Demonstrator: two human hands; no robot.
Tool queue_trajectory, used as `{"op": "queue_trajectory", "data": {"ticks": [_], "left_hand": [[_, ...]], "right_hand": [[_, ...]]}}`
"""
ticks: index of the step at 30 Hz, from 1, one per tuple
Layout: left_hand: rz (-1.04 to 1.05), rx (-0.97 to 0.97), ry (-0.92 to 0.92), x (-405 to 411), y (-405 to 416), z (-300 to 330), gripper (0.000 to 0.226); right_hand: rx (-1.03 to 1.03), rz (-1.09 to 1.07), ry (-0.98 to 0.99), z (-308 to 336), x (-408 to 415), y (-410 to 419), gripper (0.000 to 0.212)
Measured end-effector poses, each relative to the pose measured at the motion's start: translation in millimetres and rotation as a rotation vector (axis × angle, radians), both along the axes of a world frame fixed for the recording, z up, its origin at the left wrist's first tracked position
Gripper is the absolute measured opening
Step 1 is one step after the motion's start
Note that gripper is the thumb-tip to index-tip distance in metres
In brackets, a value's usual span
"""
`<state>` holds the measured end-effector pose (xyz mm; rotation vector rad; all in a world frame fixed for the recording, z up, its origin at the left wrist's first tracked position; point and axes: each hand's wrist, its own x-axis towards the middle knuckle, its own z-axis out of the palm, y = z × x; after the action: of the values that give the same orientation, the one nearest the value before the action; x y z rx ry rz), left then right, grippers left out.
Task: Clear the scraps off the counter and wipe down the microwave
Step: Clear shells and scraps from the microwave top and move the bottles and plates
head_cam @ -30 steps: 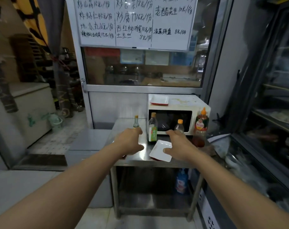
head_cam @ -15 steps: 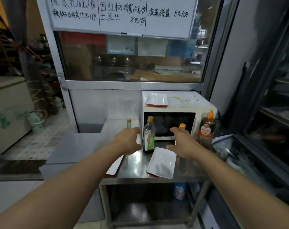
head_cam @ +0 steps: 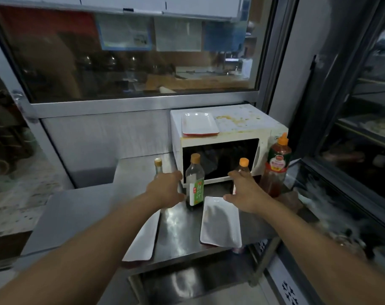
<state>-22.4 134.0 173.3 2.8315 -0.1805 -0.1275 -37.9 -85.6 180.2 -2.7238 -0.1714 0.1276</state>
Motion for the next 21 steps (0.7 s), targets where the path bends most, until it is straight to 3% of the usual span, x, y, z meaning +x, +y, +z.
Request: {"op": "queue_trajectory", "data": {"ticks": [13,17,21], "left_hand": [[0.111,-0.168,-0.04,85,-27,-52,0.068],[0.152,-0.245,-0.018,111,-33,-73,0.081],[0.166,-0.316,0.022,131,-36,-91,0.074]], "right_hand": [[0.069,-0.032,0.015,-43,90,-21,0.069],[0.087,-0.046,0.013,-64,111,-21,0.068],[0.15,-0.065,0.034,-81,124,-24,0.064]]}}
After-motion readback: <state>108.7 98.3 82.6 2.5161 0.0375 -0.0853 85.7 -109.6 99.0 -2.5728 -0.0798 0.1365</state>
